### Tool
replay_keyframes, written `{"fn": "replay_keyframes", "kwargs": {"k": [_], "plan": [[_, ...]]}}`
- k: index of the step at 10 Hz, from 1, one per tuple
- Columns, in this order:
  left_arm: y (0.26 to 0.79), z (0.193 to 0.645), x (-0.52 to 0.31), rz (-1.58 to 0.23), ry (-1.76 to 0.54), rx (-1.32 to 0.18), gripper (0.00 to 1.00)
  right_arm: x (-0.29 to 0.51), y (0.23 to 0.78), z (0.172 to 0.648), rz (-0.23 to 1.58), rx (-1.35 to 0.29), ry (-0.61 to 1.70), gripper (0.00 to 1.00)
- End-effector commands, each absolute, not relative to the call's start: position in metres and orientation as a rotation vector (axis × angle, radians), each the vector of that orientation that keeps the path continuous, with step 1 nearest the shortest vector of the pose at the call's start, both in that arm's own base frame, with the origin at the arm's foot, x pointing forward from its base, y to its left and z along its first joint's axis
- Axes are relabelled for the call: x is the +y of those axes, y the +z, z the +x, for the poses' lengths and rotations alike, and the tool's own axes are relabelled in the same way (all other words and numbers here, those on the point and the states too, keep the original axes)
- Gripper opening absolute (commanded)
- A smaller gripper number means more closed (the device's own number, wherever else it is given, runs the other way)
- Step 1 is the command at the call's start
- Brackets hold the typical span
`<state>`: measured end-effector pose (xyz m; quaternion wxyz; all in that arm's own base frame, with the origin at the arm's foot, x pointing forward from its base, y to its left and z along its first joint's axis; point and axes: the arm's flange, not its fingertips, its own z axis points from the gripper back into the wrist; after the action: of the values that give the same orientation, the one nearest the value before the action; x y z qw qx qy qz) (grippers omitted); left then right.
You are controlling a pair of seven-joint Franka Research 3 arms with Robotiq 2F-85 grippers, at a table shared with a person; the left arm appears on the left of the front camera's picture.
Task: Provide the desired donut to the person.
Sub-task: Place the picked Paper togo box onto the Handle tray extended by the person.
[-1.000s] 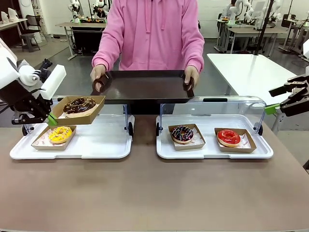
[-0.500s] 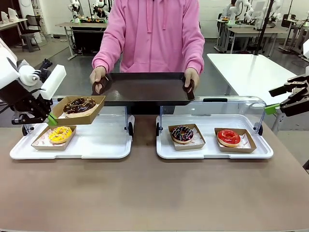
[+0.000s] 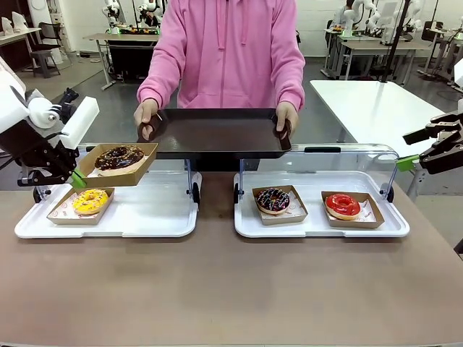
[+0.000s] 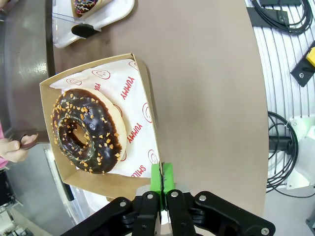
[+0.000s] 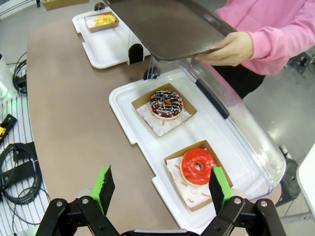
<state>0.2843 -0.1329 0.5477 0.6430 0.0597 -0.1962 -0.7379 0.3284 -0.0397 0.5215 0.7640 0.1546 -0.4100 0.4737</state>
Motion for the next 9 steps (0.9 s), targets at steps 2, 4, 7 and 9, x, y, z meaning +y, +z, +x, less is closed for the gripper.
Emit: {"fn": "replay_keyframes", "kwargs": {"k": [2, 4, 7, 9], "plan": [[0.548, 0.286, -0.135, 0.158, -1.673, -0.453, 0.0, -0.037, 0.521, 0.332, 0.356, -0.904, 1.017, 1.0], [0.548, 0.286, -0.135, 0.158, -1.673, -0.453, 0.0, -0.037, 0.521, 0.332, 0.356, -0.904, 1.017, 1.0], [0.587, 0.306, -0.164, 0.106, -1.656, -0.486, 0.01, -0.037, 0.521, 0.332, 0.356, -0.904, 1.017, 1.0], [0.617, 0.337, -0.19, 0.09, -1.6, -0.48, 0.01, -0.037, 0.521, 0.332, 0.356, -0.904, 1.017, 1.0]]}}
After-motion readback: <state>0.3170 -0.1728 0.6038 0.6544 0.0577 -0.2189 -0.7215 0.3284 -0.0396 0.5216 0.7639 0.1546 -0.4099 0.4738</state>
